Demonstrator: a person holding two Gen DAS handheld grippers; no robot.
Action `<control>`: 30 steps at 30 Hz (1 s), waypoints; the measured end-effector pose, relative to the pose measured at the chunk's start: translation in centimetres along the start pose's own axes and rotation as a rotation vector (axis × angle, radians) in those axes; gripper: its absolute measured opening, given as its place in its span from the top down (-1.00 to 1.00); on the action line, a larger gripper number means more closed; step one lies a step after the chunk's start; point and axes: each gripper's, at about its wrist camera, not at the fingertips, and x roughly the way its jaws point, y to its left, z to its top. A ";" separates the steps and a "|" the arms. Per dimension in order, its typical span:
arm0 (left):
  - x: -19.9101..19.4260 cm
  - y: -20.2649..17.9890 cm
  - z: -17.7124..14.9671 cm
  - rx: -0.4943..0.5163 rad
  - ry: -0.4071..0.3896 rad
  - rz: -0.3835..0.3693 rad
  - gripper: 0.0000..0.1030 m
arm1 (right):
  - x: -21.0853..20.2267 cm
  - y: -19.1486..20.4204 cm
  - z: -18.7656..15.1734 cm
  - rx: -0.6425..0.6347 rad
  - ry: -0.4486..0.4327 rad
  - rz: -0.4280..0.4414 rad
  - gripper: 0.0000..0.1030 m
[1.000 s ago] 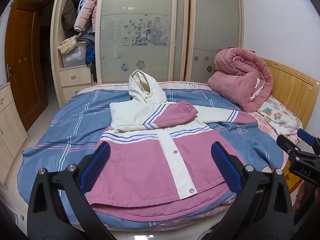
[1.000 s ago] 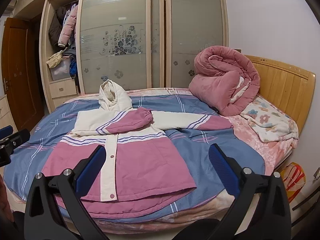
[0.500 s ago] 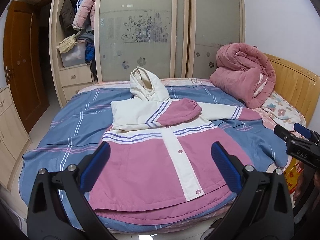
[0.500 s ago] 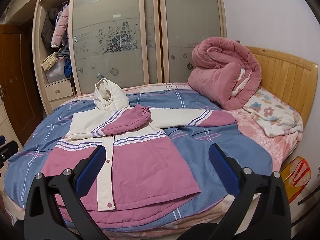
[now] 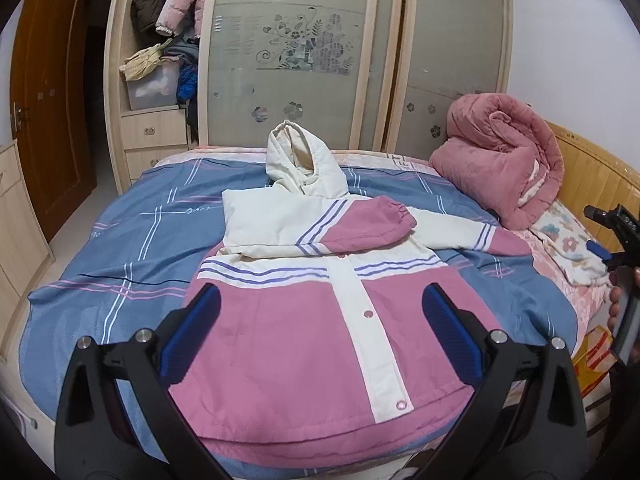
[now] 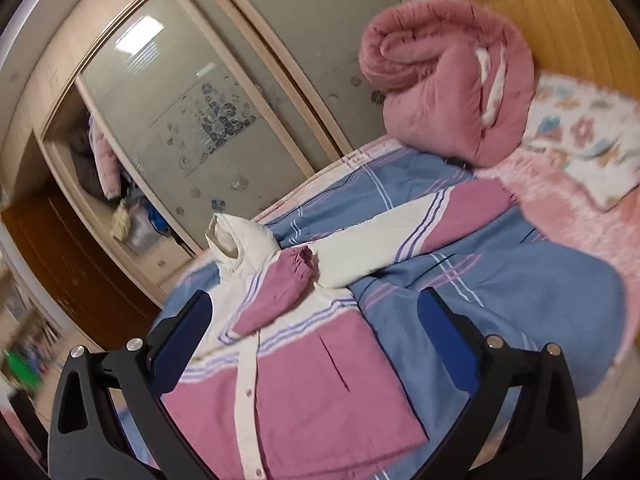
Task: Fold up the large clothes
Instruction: 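Move the right gripper to the cuff of the still-spread sleeve, then grasp the spread sleeve's pink cuff with the right gripper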
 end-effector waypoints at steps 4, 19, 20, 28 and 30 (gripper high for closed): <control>1.3 0.4 0.3 -0.025 0.010 0.001 -0.96 | 5.0 -4.8 2.5 0.127 0.023 0.048 -0.97; 6.7 0.8 0.5 -0.055 0.066 -0.012 -0.96 | 20.2 -26.3 5.7 0.581 0.003 0.005 -0.97; 7.3 0.7 0.4 -0.050 0.077 -0.009 -0.96 | 20.5 -26.7 5.9 0.582 0.000 0.014 -0.97; 10.1 -0.1 -0.1 -0.024 0.135 -0.016 -0.96 | 23.1 -28.5 6.2 0.587 0.034 -0.024 -0.97; 10.4 -0.2 0.0 -0.024 0.140 -0.021 -0.96 | 23.0 -29.1 5.8 0.605 0.031 -0.028 -0.97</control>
